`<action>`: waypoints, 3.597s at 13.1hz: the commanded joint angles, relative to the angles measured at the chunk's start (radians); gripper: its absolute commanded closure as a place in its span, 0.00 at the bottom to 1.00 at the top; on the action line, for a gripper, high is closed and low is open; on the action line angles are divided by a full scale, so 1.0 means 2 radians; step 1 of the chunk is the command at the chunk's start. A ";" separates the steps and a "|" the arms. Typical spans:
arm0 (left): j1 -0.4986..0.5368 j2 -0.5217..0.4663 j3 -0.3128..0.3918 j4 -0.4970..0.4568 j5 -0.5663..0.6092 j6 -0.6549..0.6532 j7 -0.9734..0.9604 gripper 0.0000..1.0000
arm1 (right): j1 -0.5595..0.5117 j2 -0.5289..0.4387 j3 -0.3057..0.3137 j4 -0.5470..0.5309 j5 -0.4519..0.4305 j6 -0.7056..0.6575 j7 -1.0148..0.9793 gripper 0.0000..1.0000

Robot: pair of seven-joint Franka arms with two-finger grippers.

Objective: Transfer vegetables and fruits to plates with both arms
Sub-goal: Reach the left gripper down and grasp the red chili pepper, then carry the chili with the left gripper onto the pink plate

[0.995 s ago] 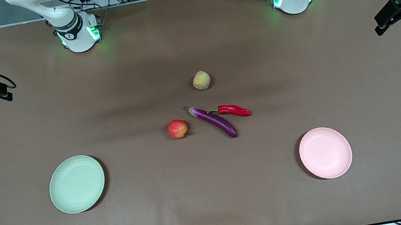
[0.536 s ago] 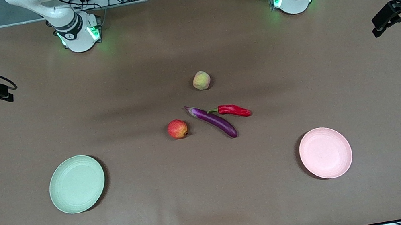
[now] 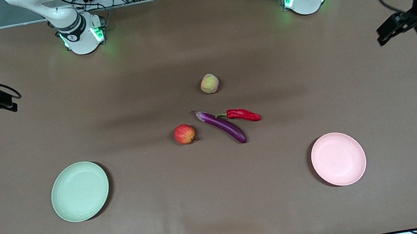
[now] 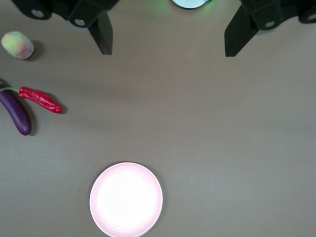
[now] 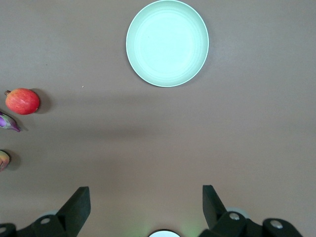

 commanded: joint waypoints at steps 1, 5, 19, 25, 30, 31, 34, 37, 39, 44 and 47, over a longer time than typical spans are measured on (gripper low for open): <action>-0.017 0.063 -0.027 -0.033 -0.009 0.075 -0.103 0.00 | 0.000 -0.004 -0.002 0.000 0.002 -0.005 -0.001 0.00; -0.092 0.182 -0.041 -0.040 -0.010 0.185 -0.325 0.00 | -0.002 -0.007 -0.003 -0.001 0.003 -0.026 -0.002 0.00; -0.204 0.284 -0.039 -0.178 -0.005 0.520 -0.677 0.11 | 0.003 -0.002 -0.003 -0.001 -0.001 -0.015 -0.001 0.00; -0.199 0.281 -0.039 -0.176 -0.003 0.520 -0.644 1.00 | -0.005 -0.005 -0.003 -0.019 -0.001 -0.018 -0.002 0.00; -0.122 0.234 -0.032 -0.134 0.001 0.421 -0.537 1.00 | -0.006 -0.005 -0.003 -0.027 0.002 -0.015 -0.001 0.00; -0.097 0.229 -0.032 -0.112 0.001 0.385 -0.490 1.00 | -0.004 -0.005 -0.003 -0.027 0.003 -0.013 0.003 0.00; -0.016 0.239 -0.032 -0.067 0.001 0.355 -0.362 1.00 | -0.001 -0.002 -0.003 -0.027 0.004 -0.005 0.006 0.00; 0.048 0.298 -0.033 -0.011 -0.003 0.355 -0.259 1.00 | 0.003 -0.001 -0.002 -0.029 0.005 -0.004 0.009 0.00; 0.066 0.337 -0.034 0.023 -0.017 0.363 -0.245 1.00 | 0.016 0.002 -0.002 -0.029 0.012 0.001 0.033 0.00; 0.068 0.381 -0.032 0.062 -0.022 0.381 -0.216 0.98 | 0.067 0.030 -0.002 -0.028 0.012 0.035 0.134 0.00; 0.066 0.381 -0.032 0.062 -0.022 0.387 -0.218 0.00 | 0.096 0.046 -0.002 -0.028 0.012 0.046 0.186 0.00</action>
